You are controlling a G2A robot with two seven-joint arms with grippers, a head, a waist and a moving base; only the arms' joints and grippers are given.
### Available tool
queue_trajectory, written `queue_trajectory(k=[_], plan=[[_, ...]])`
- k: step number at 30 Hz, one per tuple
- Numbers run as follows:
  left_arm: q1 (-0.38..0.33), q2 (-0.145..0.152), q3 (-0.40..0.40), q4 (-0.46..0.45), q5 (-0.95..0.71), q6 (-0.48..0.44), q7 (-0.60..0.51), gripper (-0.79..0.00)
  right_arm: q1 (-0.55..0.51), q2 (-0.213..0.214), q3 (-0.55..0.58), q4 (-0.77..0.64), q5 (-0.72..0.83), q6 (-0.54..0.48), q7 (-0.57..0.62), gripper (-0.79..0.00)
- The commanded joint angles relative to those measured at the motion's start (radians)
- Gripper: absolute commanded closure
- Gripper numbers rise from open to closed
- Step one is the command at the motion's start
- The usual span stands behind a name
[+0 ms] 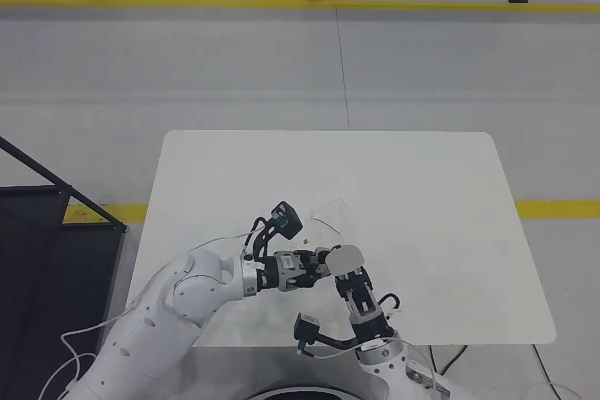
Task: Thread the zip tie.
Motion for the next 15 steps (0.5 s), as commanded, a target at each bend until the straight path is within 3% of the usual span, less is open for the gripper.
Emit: queue_trajectory(k=[1, 15], plan=[[0.0, 0.0, -0.003, 0.002, -0.008, -0.005, 0.0, 0.0, 0.004, 0.002, -0.003, 0.001, 0.0, 0.002, 0.004, -0.296], [0.012, 0.002, -0.024, 0.012, -0.046, -0.01, 0.024, 0.0, 0.02, 0.015, -0.012, -0.002, 0.0, 0.042, 0.04, -0.332]])
